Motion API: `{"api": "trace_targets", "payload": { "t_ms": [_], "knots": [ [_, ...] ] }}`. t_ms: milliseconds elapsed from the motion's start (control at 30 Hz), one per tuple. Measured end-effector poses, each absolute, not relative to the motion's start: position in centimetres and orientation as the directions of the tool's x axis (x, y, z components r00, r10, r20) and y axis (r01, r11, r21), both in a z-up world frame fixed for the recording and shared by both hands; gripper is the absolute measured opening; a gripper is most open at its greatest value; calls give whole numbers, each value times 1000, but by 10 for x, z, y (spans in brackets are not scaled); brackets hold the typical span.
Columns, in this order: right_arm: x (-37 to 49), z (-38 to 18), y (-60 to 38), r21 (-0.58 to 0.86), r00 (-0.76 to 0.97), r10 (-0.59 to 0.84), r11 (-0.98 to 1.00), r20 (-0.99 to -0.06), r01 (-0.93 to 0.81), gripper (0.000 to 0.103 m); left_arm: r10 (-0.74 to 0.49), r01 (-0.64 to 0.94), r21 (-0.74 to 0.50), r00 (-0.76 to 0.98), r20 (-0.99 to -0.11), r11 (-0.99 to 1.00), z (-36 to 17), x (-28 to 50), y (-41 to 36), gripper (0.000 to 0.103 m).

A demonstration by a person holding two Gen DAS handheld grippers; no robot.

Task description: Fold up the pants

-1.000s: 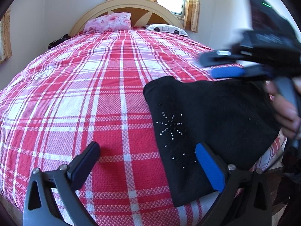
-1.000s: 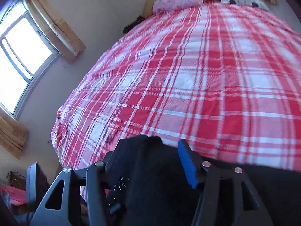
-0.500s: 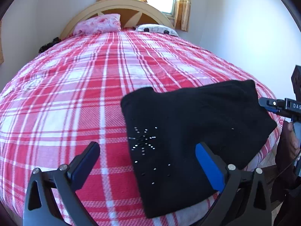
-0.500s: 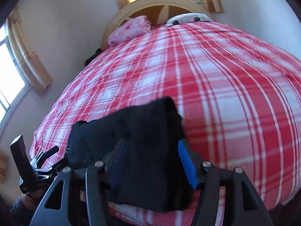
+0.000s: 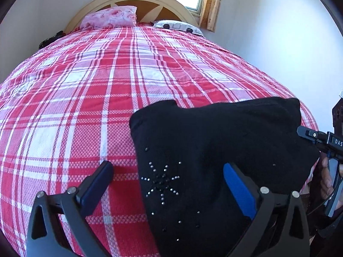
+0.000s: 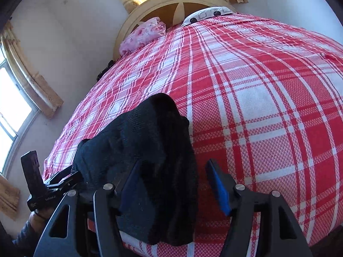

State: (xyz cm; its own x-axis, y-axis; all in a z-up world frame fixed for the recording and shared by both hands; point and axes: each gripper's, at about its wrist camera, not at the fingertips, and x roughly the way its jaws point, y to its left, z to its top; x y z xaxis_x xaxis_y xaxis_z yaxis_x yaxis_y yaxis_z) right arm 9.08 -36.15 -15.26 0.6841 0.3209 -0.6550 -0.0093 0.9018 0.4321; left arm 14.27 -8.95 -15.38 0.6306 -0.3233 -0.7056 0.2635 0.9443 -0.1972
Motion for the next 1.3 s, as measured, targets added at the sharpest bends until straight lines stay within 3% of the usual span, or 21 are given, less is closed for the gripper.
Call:
{"api": "trace_targets", "payload": {
  "t_ms": [233, 433, 533, 600, 633, 667, 767, 900, 1300],
  "knots": [
    [90, -154, -369, 456, 696, 327, 890, -639, 1, 65, -329, 274, -196, 616, -716, 941, -151, 142, -79, 103],
    [91, -160, -355, 518, 662, 423, 853, -619, -62, 65, -328, 265, -203, 626, -708, 943, -156, 144, -84, 103],
    [91, -161, -344, 481, 668, 401, 873, -627, -73, 64, -354, 270, -233, 613, -706, 934, -155, 147, -81, 103],
    [92, -163, -347, 505, 665, 420, 860, -618, -74, 43, -354, 281, -223, 619, -701, 933, -153, 143, -81, 88],
    [92, -164, -349, 521, 664, 432, 850, -611, -73, 40, -364, 291, -227, 621, -694, 929, -151, 140, -81, 78],
    [90, -164, -350, 532, 666, 442, 843, -601, -79, 35, -402, 318, -254, 608, -684, 913, -149, 136, -83, 52],
    [81, -153, -333, 465, 689, 411, 877, -597, -120, 29, -431, 358, -256, 598, -676, 898, -144, 128, -89, 27],
    [72, -135, -313, 395, 720, 383, 904, -578, -164, 28, -459, 347, -304, 588, -666, 887, -139, 130, -78, 16],
    [135, -94, -250, 379, 683, 467, 879, -562, -290, 27, -393, 219, -341, 691, -607, 914, -113, 139, 9, 13]
  ]
}}
